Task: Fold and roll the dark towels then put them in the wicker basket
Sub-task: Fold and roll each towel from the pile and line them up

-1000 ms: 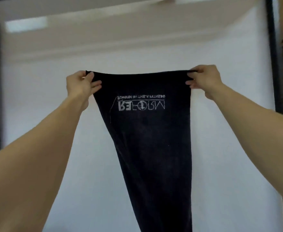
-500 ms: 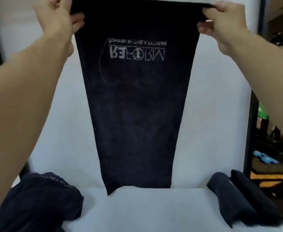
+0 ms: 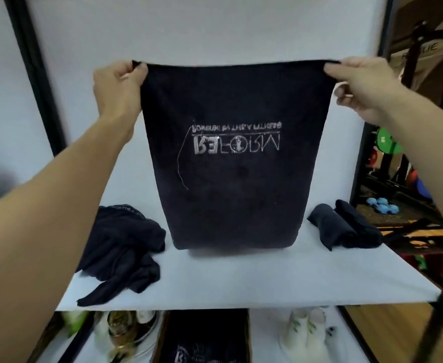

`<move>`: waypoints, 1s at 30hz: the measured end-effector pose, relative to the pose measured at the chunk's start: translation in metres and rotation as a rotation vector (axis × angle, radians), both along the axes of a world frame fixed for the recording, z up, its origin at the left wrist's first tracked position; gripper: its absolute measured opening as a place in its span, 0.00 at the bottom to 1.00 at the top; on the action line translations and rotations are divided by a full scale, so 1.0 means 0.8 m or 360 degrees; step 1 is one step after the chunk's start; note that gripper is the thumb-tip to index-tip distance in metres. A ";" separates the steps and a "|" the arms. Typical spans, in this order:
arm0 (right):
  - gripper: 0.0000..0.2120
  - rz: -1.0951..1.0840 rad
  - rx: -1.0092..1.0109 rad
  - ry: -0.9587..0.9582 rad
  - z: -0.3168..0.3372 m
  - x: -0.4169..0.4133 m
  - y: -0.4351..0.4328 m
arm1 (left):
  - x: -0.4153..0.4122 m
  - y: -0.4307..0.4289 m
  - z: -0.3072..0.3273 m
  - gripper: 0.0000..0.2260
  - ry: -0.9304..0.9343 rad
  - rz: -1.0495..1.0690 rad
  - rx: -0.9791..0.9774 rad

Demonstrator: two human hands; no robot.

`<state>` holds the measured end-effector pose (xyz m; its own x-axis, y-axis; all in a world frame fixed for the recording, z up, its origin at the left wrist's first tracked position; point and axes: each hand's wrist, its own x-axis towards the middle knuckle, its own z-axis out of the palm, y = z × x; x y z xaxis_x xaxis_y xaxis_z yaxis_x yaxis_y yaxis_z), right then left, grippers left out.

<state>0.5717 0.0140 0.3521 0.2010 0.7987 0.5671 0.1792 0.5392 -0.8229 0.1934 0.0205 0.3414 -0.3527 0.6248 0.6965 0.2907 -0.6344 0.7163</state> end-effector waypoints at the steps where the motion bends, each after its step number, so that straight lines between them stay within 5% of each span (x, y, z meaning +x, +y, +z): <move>1: 0.04 -0.0018 -0.0087 -0.0043 -0.016 0.000 0.001 | 0.002 0.002 -0.016 0.08 0.0027 -0.0017 -0.0083; 18: 0.09 -0.0082 -0.1286 -0.0568 -0.403 0.017 0.275 | 0.010 0.276 -0.396 0.11 0.0434 0.0175 -0.1574; 25: 0.15 -0.0244 -0.1171 -0.0769 -0.453 0.008 0.347 | 0.010 0.340 -0.444 0.17 0.0438 0.0347 -0.1540; 30: 0.11 -0.0470 -0.1068 -0.1008 -0.461 0.000 0.344 | 0.018 0.336 -0.450 0.09 0.0482 0.0363 -0.1487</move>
